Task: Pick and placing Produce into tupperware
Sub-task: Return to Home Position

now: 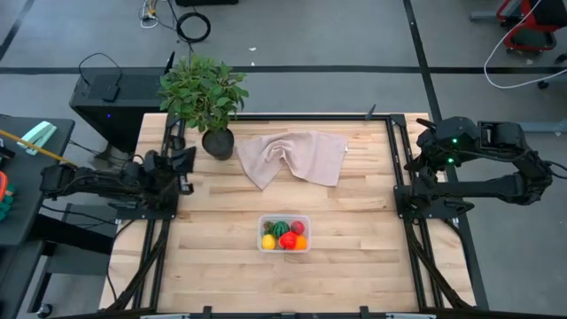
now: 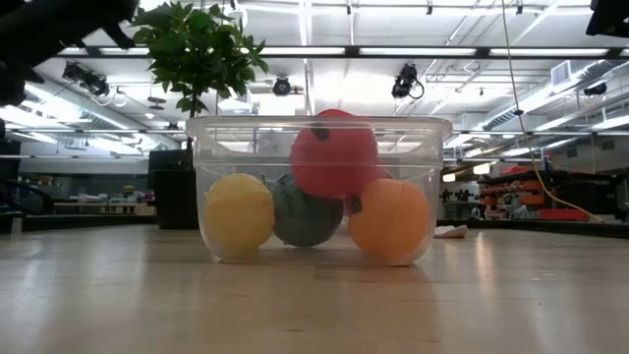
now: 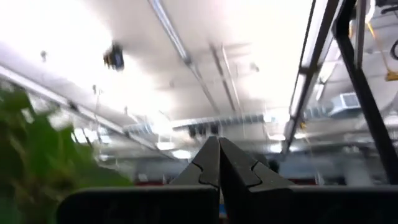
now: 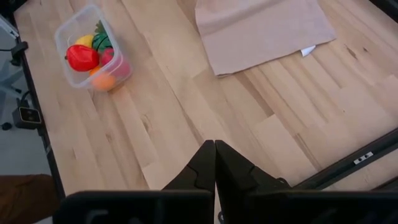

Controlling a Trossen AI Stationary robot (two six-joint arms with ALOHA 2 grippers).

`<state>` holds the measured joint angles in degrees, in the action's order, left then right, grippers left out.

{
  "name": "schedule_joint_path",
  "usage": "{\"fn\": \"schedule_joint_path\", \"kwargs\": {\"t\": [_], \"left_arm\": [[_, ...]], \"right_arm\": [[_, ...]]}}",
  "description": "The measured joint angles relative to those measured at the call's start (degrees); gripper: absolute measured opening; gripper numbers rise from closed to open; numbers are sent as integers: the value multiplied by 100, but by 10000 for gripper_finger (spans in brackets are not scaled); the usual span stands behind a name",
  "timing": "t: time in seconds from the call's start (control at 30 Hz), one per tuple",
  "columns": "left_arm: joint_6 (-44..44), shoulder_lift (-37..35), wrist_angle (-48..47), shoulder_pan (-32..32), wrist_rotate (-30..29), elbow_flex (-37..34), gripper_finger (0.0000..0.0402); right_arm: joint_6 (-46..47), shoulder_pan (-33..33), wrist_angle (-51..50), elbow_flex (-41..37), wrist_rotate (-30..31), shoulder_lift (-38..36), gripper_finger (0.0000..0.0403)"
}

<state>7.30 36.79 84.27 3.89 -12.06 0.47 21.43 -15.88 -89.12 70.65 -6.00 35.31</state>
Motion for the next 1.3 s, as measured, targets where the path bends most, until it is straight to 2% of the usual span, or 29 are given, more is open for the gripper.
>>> {"fn": "schedule_joint_path", "kwargs": {"t": [0.17, 0.47, 0.67, 1.0, 1.3], "left_arm": [[780, -572, 55, -205, -275, 0, 3], [1854, -1743, 245, -469, -275, -2, 3], [2027, -2283, 104, -584, -165, -4, 3], [2456, -2953, -16, -606, -99, -4, 3], [2040, -3286, -108, -606, 182, -7, 3]], "right_arm": [[-15, 0, 0, 0, 0, 0, 11], [-54, 0, 1, 0, 174, 0, 11], [-57, 0, 2, 0, 429, 0, 10], [-39, 0, 2, 0, 429, 0, 10], [-37, 0, 2, 0, 429, 0, 10]]}}
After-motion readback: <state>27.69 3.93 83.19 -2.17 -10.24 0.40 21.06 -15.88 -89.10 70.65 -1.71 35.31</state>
